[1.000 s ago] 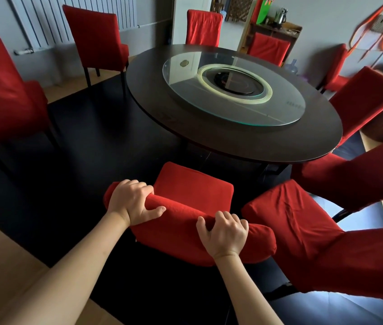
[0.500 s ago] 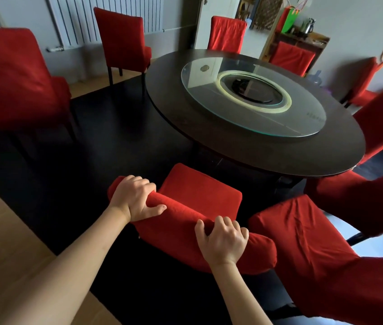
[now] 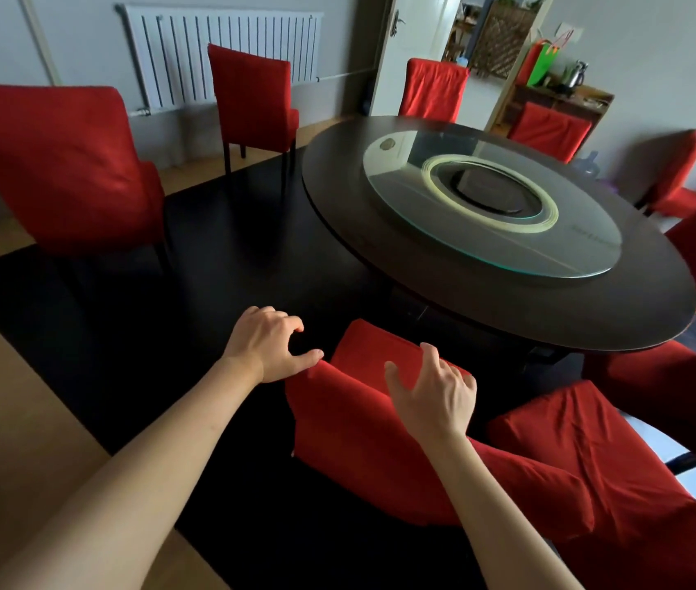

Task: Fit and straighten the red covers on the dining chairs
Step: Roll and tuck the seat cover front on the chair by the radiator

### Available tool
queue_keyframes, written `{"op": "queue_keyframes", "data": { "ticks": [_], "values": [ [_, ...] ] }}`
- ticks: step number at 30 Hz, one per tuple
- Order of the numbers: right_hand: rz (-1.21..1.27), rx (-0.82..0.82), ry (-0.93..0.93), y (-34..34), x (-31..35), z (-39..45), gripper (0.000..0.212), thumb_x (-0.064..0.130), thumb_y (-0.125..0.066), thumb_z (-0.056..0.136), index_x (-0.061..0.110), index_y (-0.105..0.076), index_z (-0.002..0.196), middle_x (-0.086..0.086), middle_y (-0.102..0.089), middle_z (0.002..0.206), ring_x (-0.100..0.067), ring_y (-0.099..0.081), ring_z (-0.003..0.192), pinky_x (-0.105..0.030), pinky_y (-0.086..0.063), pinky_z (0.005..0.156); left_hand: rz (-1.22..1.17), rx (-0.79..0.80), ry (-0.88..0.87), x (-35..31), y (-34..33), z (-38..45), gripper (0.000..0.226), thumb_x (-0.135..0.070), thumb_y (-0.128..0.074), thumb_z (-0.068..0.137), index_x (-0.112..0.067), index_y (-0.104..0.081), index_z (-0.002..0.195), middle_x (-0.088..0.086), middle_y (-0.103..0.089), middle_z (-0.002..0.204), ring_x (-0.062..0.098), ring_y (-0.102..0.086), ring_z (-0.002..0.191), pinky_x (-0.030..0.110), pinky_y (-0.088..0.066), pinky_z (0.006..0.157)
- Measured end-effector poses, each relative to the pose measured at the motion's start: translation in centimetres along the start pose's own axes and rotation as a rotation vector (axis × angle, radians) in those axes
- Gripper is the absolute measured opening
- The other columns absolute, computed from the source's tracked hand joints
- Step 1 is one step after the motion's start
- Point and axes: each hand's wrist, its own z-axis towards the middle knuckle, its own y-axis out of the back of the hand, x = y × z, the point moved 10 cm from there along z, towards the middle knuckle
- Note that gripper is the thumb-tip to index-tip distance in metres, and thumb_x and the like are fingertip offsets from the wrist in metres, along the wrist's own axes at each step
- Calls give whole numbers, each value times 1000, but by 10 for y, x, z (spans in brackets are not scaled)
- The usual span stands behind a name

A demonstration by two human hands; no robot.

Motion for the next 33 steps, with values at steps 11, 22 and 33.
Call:
{"op": "queue_keyframes", "data": {
  "ticks": [11,22,33],
  "values": [
    [-2,27,88,-60,172,65,70,63,-44,86,16,-43,137,1,-71,93,-18,-66,94,-41,-32,106,-35,-76,174,222,50,29,57,-68,-53,80,-24,-65,114,-9,-71,98,14,-63,97,34,-40,94],
    [-32,124,289,-172,349,222,70,65,-38,88,17,-38,140,4,-70,90,-16,-65,95,-42,-27,110,27,-147,311,403,68,120,56,-66,-54,82,-23,-64,117,-9,-71,102,13,-63,100,34,-39,95],
    [15,214,568,-262,578,374,70,65,-36,87,17,-37,138,4,-67,84,-18,-64,90,-45,-26,110,22,-281,569,605,116,206,51,-58,-65,79,-19,-69,111,-5,-72,92,21,-66,91,39,-45,90]
  ]
}}
